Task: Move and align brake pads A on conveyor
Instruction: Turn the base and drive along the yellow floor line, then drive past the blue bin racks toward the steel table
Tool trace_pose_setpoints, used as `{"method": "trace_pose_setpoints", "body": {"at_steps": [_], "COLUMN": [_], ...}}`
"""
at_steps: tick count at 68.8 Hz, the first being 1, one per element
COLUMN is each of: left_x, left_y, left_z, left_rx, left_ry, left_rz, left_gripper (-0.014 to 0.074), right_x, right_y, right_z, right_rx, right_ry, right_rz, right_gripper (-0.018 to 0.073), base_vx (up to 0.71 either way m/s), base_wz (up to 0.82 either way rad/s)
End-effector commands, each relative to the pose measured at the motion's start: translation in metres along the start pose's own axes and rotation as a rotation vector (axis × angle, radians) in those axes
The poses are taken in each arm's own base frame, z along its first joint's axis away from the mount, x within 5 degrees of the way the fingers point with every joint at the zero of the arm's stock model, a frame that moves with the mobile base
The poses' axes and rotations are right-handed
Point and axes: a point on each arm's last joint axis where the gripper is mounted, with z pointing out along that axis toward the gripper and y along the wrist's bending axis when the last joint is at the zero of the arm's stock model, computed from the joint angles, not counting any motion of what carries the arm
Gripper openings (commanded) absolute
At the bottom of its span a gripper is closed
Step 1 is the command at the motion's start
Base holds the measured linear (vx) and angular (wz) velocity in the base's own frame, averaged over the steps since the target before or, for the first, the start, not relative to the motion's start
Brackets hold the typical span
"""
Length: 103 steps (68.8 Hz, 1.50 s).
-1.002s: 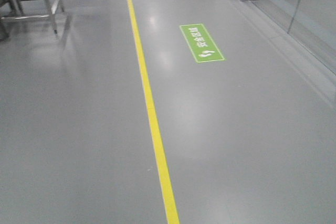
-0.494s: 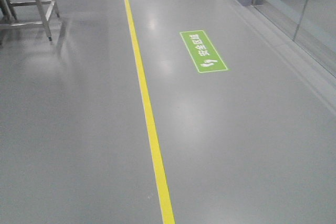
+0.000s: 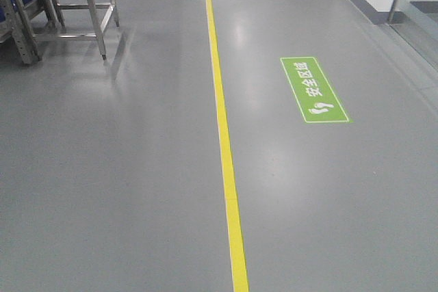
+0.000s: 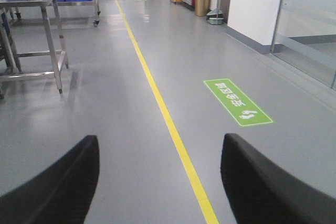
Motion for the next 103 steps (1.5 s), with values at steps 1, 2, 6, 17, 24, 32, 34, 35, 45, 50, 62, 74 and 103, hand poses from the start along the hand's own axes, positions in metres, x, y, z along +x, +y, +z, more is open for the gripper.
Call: {"method": "trace_pose_setpoints", "body": {"at_steps": [1,2,6,17,24,32,34,35,45,50,62,74,103], "left_x": [-0.0134,-0.0134,-0.0134,-0.0134,-0.0134,-0.0134,-0.0134,-0.0134,-0.0134,-0.0134,-0.0134,-0.0134,-0.0133], "left_y": [-0.0001,-0.0001,-0.0001,-0.0001,-0.0001,-0.0001,-0.0001,-0.0001,-0.0001,-0.0001,-0.0001,-0.0001,-0.0001], "left_z": [-0.0006,-0.0006,-0.0006,-0.0006,-0.0006,-0.0006,-0.0006,-0.0006,-0.0006,-0.0006,-0.0006,-0.0006,-0.0006], "left_rx": [0.002,0.002,0.002,0.002,0.002,0.002,0.002,0.002,0.002,0.002,0.002,0.002,0.002], "left_ry": [-0.086,-0.086,-0.086,-0.086,-0.086,-0.086,-0.086,-0.086,-0.086,-0.086,-0.086,-0.086,-0.085], "left_rz": [-0.009,-0.009,-0.009,-0.009,-0.009,-0.009,-0.009,-0.009,-0.009,-0.009,-0.009,-0.009,-0.009], "left_gripper": [0.0482,0.0482,0.0482,0.0482,0.0482,0.0482,0.0482,0.0482,0.0482,0.0482,0.0482,0.0482,0.0482], "right_x": [-0.0143,-0.0143,-0.0143,-0.0143,-0.0143,-0.0143,-0.0143,-0.0143,-0.0143,-0.0143,-0.0143,-0.0143,-0.0143], "right_y": [-0.0001,-0.0001,-0.0001,-0.0001,-0.0001,-0.0001,-0.0001,-0.0001,-0.0001,-0.0001,-0.0001,-0.0001,-0.0001], "right_z": [-0.0012,-0.0012,-0.0012,-0.0012,-0.0012,-0.0012,-0.0012,-0.0012,-0.0012,-0.0012,-0.0012,-0.0012,-0.0012], "right_rx": [0.002,0.002,0.002,0.002,0.002,0.002,0.002,0.002,0.002,0.002,0.002,0.002,0.002], "right_ry": [-0.089,-0.089,-0.089,-0.089,-0.089,-0.089,-0.089,-0.089,-0.089,-0.089,-0.089,-0.089,-0.089], "right_rz": [-0.012,-0.012,-0.012,-0.012,-0.012,-0.012,-0.012,-0.012,-0.012,-0.012,-0.012,-0.012,-0.012], "right_gripper": [0.0379,0.0379,0.0379,0.0379,0.0379,0.0379,0.0379,0.0379,0.0379,0.0379,0.0379,0.0379,0.0379], "base_vx": [0.5,0.5,0.51,0.52,0.54,0.55,0.55,0.56,0.56,0.58,0.59,0.6,0.59], "base_wz": [0.16,0.15,0.11,-0.03,-0.18,-0.2,-0.16,-0.13,-0.04,0.07,0.13,0.18,0.09]}}
